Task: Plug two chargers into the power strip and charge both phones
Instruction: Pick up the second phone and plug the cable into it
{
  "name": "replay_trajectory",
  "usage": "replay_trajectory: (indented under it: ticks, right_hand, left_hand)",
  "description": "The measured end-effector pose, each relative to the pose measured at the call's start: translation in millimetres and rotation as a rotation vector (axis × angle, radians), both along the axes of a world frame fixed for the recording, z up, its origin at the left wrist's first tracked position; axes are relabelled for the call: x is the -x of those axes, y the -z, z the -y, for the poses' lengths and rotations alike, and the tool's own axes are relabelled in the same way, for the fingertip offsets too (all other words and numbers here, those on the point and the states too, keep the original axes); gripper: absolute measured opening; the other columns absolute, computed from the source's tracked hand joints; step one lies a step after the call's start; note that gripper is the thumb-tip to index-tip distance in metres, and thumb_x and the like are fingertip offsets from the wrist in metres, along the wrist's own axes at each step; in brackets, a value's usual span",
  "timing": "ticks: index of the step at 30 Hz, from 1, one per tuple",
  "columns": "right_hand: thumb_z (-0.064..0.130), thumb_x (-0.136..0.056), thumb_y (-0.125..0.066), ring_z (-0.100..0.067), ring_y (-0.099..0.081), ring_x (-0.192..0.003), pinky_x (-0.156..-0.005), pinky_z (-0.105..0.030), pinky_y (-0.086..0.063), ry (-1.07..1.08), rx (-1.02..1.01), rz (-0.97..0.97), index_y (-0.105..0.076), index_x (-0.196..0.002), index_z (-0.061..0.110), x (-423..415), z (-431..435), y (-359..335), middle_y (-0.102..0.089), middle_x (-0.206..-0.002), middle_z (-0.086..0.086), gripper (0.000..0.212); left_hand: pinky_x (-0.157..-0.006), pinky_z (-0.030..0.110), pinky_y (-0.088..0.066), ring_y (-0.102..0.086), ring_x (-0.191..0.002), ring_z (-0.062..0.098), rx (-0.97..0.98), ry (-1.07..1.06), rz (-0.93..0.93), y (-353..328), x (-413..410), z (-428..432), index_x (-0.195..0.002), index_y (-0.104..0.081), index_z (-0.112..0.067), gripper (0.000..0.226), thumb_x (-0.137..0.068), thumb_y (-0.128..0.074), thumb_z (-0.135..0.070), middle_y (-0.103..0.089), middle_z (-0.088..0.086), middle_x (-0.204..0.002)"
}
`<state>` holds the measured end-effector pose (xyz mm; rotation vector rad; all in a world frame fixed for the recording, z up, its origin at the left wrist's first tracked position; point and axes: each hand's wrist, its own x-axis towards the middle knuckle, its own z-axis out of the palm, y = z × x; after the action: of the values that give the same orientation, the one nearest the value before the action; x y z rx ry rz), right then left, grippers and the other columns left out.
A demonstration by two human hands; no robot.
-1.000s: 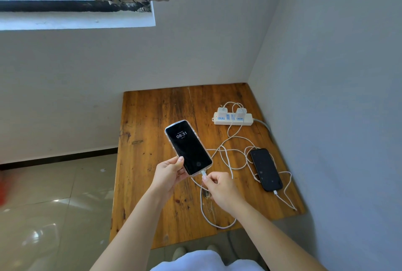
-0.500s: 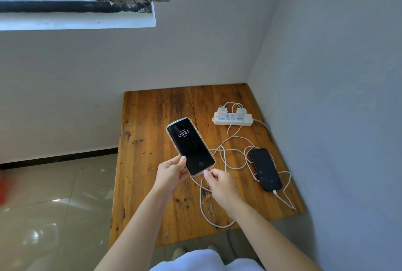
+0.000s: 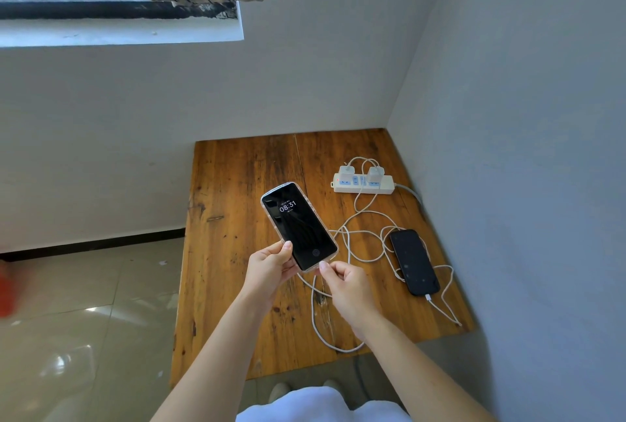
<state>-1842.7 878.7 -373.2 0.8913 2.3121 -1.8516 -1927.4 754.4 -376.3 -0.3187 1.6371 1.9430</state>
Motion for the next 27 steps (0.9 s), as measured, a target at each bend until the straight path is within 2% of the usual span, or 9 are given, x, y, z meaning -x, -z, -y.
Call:
replay_trajectory:
  ticks: [5,8,10,13,16,19,23,27]
  right_hand:
    - [0.034,-0.095,-0.051,-0.004,-0.036,-0.04,-0.042,-0.014,-0.032,-0.012,0.045,0.019,-0.065,-0.084,0.001,0,-2,-1,-0.042,-0.049,0.004,0.037]
    - [0.033,-0.096,-0.05,-0.005,-0.035,-0.043,-0.045,-0.017,-0.033,-0.055,0.08,0.029,-0.066,-0.078,0.007,-1,-2,-1,-0.041,-0.048,0.005,0.035]
    - [0.034,-0.096,-0.049,-0.004,-0.036,-0.041,-0.041,-0.014,-0.032,-0.097,0.012,0.024,-0.066,-0.076,0.01,-1,-1,-1,-0.042,-0.046,0.008,0.036]
    - [0.032,-0.097,-0.048,-0.001,-0.039,-0.038,-0.038,-0.01,-0.031,-0.122,-0.078,0.009,-0.067,-0.08,0.006,7,5,0,-0.044,-0.047,0.008,0.037]
    - [0.03,-0.097,-0.048,-0.001,-0.038,-0.037,-0.038,-0.008,-0.03,-0.081,-0.061,0.002,-0.059,-0.064,0.013,15,10,1,-0.041,-0.046,0.008,0.039]
    - [0.031,-0.097,-0.048,-0.003,-0.037,-0.042,-0.043,-0.014,-0.033,-0.103,-0.021,0.032,-0.051,-0.056,0.02,22,8,1,-0.041,-0.046,0.008,0.043]
    - [0.036,-0.095,-0.05,-0.011,-0.046,-0.051,-0.055,-0.028,-0.042,-0.215,-0.03,0.098,-0.059,-0.064,0.01,38,-17,2,-0.049,-0.054,0.0,0.042]
    - [0.048,-0.089,-0.055,-0.006,-0.058,-0.056,-0.059,-0.023,-0.049,-0.335,-0.045,0.175,-0.068,-0.076,0.015,55,-58,10,-0.061,-0.061,0.005,0.038]
  left_hand:
    - [-0.067,0.026,-0.058,-0.072,-0.086,0.02,0.015,-0.017,0.013,-1,-1,-1,-0.101,-0.068,-0.01,0.016,-0.094,-0.054,-0.015,-0.076,0.008,-0.089]
    - [-0.07,0.029,-0.057,-0.072,-0.087,0.022,0.024,-0.047,0.033,0,2,2,-0.101,-0.068,-0.01,0.017,-0.094,-0.053,-0.014,-0.076,0.01,-0.092]
    - [-0.071,0.029,-0.056,-0.072,-0.087,0.022,0.02,-0.047,0.044,1,4,6,-0.101,-0.068,-0.01,0.017,-0.095,-0.053,-0.013,-0.076,0.009,-0.091]
    - [-0.065,0.026,-0.057,-0.073,-0.082,0.019,0.042,-0.036,0.033,1,9,9,-0.101,-0.067,-0.01,0.016,-0.095,-0.052,-0.012,-0.077,0.007,-0.086]
    - [-0.065,0.026,-0.057,-0.073,-0.083,0.019,0.073,-0.03,0.018,0,17,9,-0.103,-0.067,-0.011,0.017,-0.095,-0.052,-0.013,-0.076,0.007,-0.088]
    - [-0.061,0.023,-0.057,-0.073,-0.081,0.017,0.083,-0.028,0.021,1,24,8,-0.106,-0.066,-0.011,0.018,-0.095,-0.052,-0.013,-0.076,0.005,-0.089]
    - [-0.071,0.028,-0.056,-0.071,-0.09,0.021,0.079,-0.06,0.077,6,35,-2,-0.116,-0.063,-0.007,0.024,-0.095,-0.052,-0.014,-0.074,0.01,-0.1]
    - [-0.079,0.034,-0.054,-0.066,-0.099,0.026,0.086,-0.167,0.153,13,59,-16,-0.125,-0.056,-0.003,0.033,-0.094,-0.054,-0.013,-0.069,0.014,-0.11]
